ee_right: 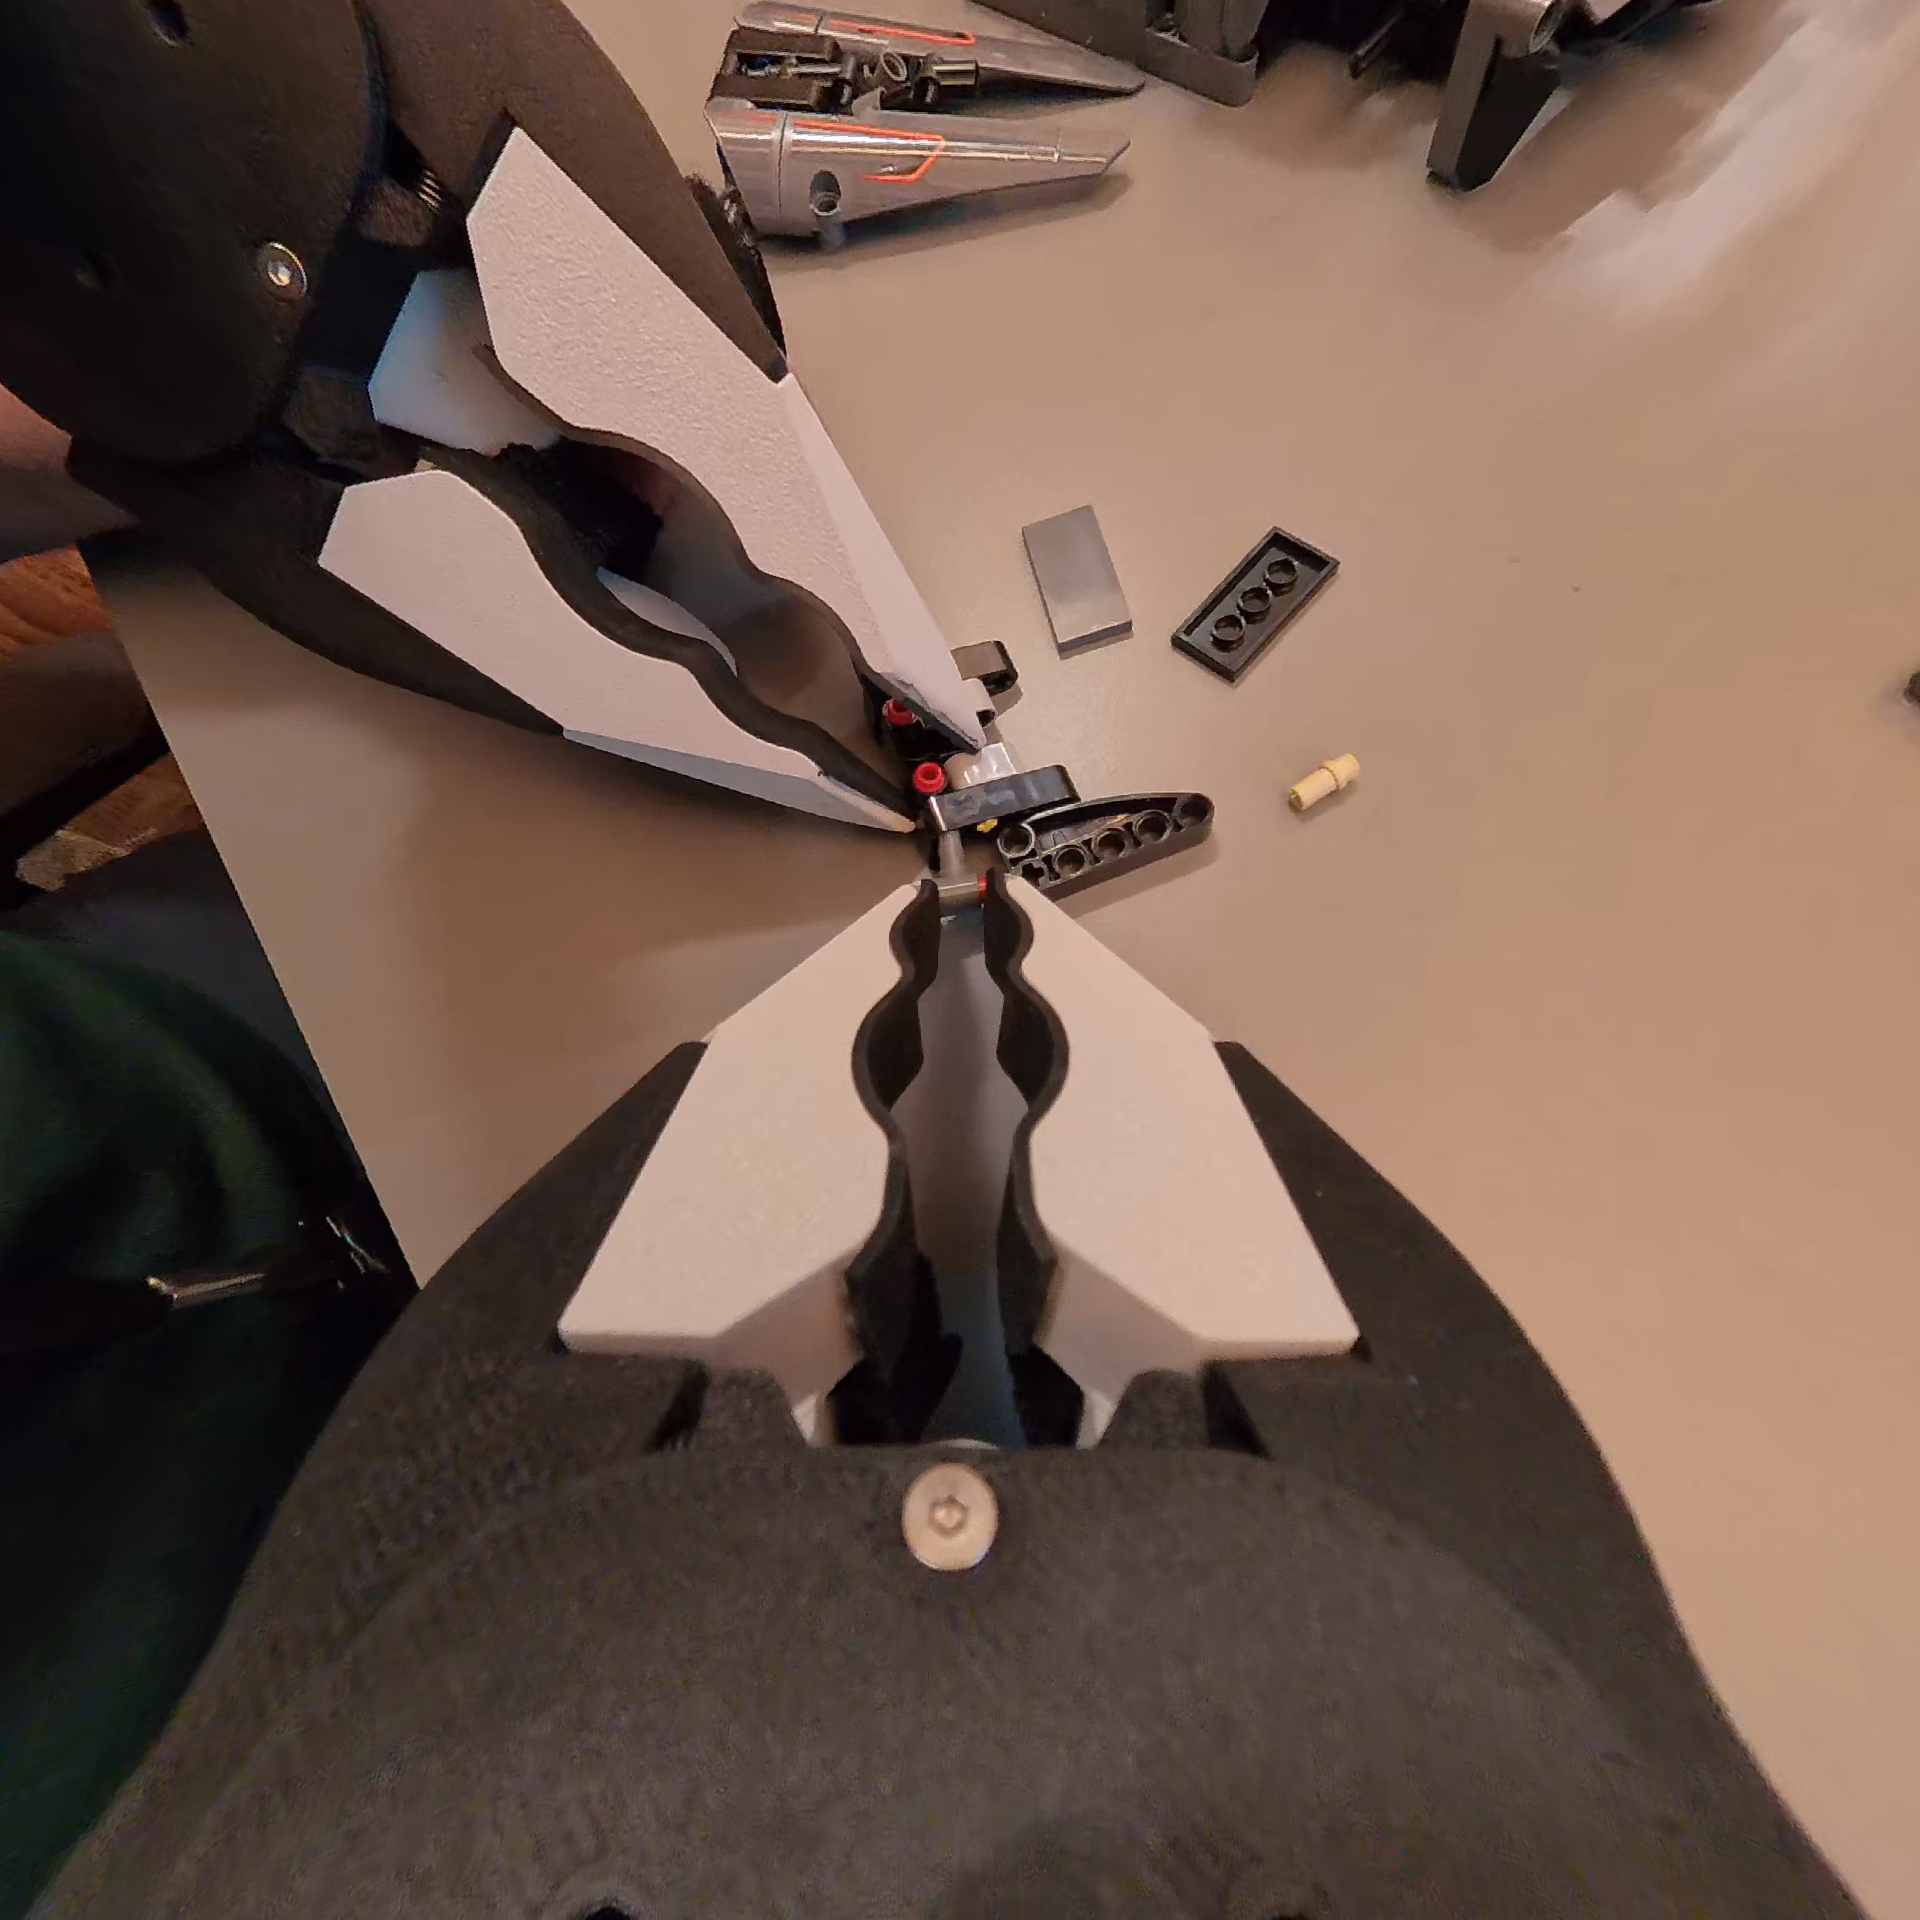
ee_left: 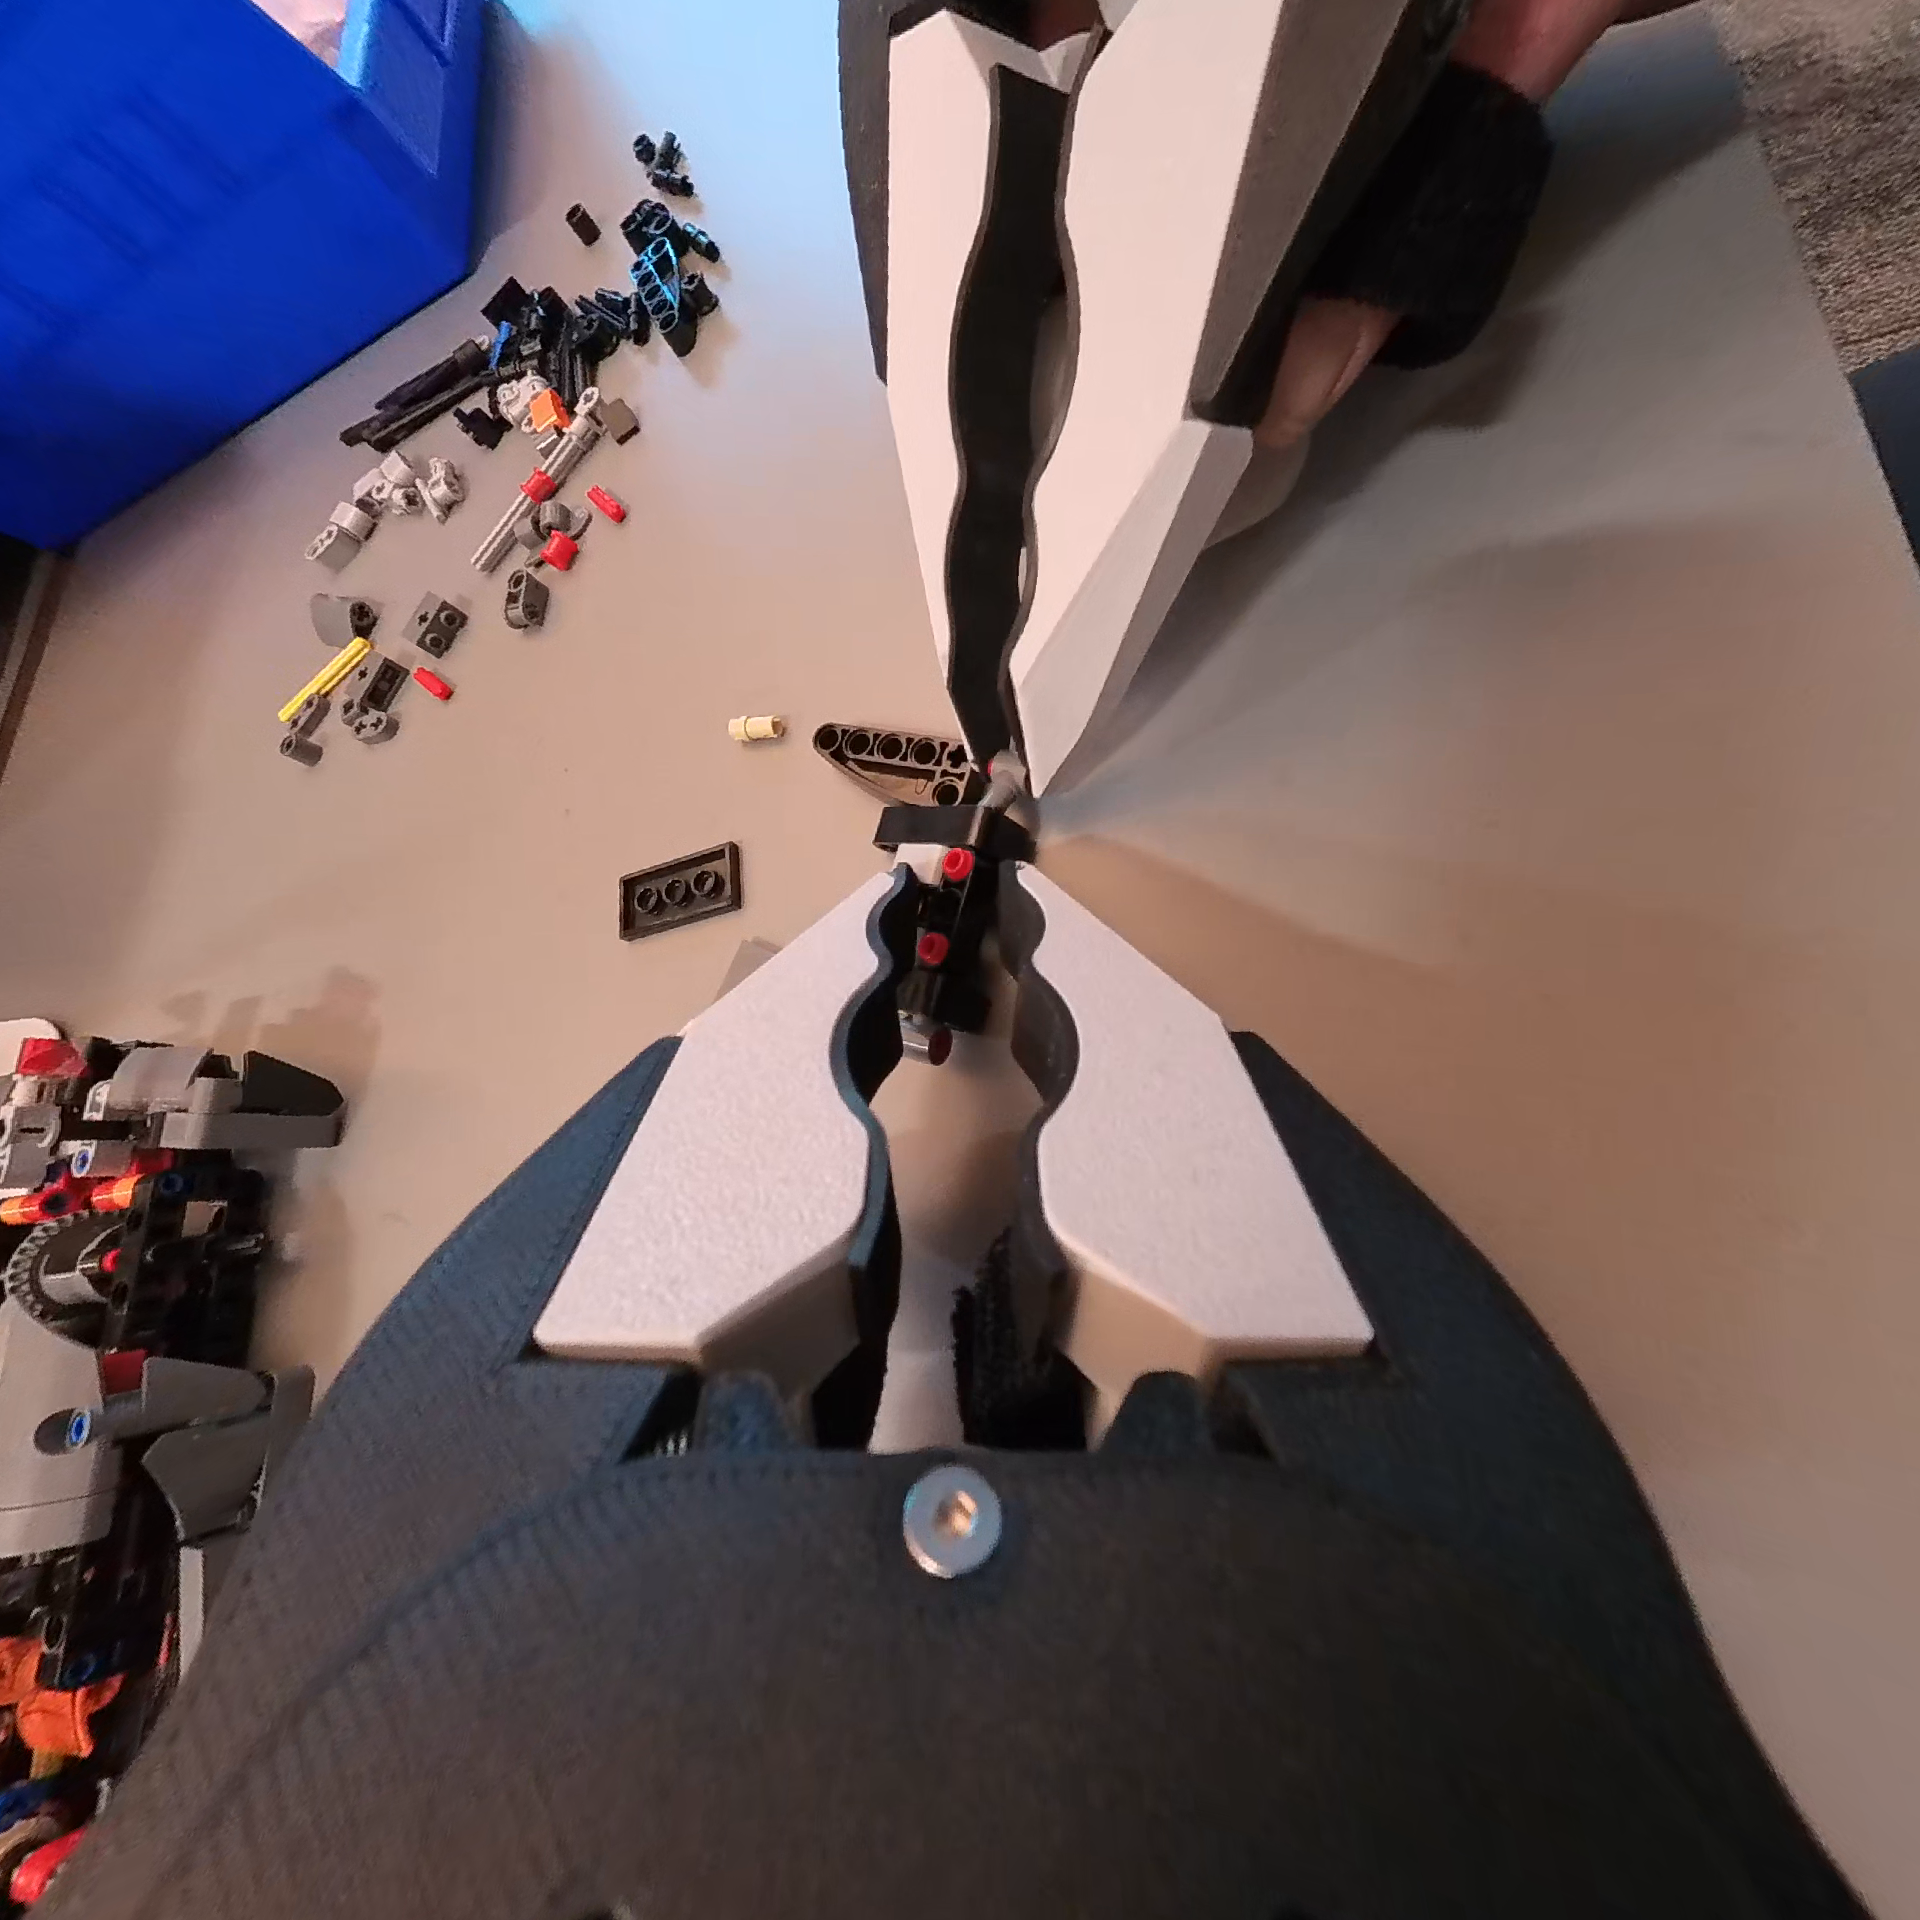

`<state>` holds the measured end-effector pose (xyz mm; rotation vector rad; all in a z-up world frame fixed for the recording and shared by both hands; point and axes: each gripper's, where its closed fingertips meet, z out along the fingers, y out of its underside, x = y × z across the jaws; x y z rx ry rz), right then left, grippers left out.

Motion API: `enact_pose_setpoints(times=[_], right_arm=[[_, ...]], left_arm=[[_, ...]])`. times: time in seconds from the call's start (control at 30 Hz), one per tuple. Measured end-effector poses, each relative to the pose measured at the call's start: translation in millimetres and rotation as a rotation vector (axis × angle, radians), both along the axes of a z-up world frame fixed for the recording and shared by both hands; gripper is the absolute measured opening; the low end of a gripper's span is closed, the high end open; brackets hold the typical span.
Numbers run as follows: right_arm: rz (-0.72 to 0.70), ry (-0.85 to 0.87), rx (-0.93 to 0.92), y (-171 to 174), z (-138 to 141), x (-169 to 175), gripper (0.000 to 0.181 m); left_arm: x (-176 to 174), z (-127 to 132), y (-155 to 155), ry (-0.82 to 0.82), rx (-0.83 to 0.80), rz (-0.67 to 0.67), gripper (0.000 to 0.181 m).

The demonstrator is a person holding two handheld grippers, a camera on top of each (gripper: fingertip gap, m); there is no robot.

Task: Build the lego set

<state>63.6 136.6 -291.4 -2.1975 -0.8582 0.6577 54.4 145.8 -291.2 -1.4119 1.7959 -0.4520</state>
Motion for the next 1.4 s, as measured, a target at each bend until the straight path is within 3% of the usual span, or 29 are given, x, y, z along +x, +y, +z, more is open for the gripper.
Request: enact_pose_setpoints(times=[0.7, 1.17, 1.4], right_arm=[[0.079, -0.032, 0.036, 1.3, 0.2, -0.4, 0.006], [0.118, -0.21, 0.047, 1.5, -0.2, 0.5, 0.005], [0.134, -0.207, 0.021, 1.1, -1.0, 0.5, 0.006]], left_arm=[[0.1, -0.1, 0.5, 0.0, 0.026, 0.004, 0.014], [0.2, -0.4, 0.2, 0.0, 0.033, 0.001, 0.014], [0.3, -0.7, 0.5, 0.0, 0.034, 0.001, 0.013]])
